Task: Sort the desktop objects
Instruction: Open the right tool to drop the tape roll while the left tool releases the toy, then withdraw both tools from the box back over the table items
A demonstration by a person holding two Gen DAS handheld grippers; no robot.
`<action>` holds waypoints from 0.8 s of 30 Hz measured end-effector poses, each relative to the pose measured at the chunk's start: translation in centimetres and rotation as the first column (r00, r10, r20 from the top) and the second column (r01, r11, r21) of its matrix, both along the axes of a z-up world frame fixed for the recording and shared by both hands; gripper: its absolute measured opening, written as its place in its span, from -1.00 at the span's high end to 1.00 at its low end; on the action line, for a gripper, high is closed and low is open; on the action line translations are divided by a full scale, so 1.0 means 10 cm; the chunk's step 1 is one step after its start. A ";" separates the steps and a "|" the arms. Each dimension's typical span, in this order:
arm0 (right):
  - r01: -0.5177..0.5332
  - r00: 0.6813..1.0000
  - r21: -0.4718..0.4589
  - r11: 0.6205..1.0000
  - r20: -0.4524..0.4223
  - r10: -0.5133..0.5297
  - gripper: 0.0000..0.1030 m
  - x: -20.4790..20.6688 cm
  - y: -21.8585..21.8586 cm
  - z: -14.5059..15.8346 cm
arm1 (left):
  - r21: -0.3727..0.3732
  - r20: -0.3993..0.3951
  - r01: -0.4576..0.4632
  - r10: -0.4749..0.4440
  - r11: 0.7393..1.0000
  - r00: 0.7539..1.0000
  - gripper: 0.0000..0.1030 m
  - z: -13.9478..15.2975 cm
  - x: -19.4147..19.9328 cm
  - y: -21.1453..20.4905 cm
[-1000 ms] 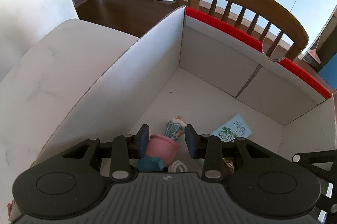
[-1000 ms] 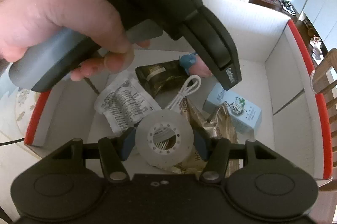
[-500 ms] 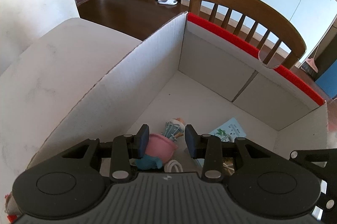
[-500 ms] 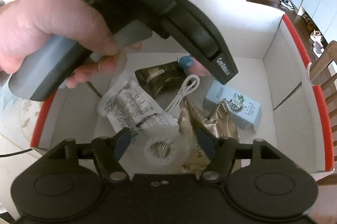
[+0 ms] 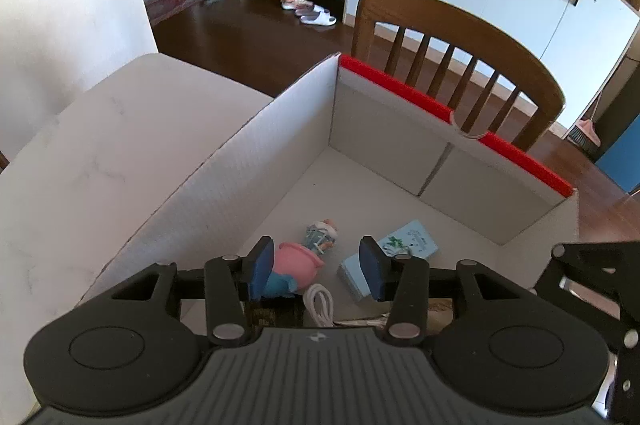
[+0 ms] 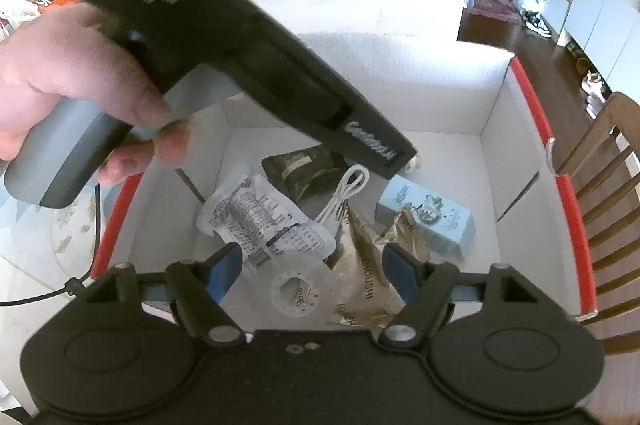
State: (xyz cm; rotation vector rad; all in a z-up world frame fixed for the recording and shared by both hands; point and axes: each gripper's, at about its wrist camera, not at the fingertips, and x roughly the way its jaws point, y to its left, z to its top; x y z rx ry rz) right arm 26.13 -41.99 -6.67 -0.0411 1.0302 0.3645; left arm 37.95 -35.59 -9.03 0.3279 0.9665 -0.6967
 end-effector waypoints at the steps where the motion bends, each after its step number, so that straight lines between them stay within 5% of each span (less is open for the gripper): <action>1: 0.002 1.000 0.001 1.000 0.004 -0.002 -0.49 -0.01 0.04 0.01 | -0.006 0.002 0.001 -0.001 1.000 1.000 0.08 0.02 -0.02 0.01; 4: 0.003 1.000 0.009 1.000 0.018 -0.003 -0.50 -0.07 0.01 0.06 | -0.020 0.008 0.002 -0.002 1.000 1.000 -0.10 0.09 -0.07 0.06; 24: -0.019 0.994 0.020 1.000 0.108 0.017 -0.70 -0.45 -0.05 0.34 | -0.087 0.011 -0.026 0.027 0.996 1.000 -0.39 0.36 -0.58 0.33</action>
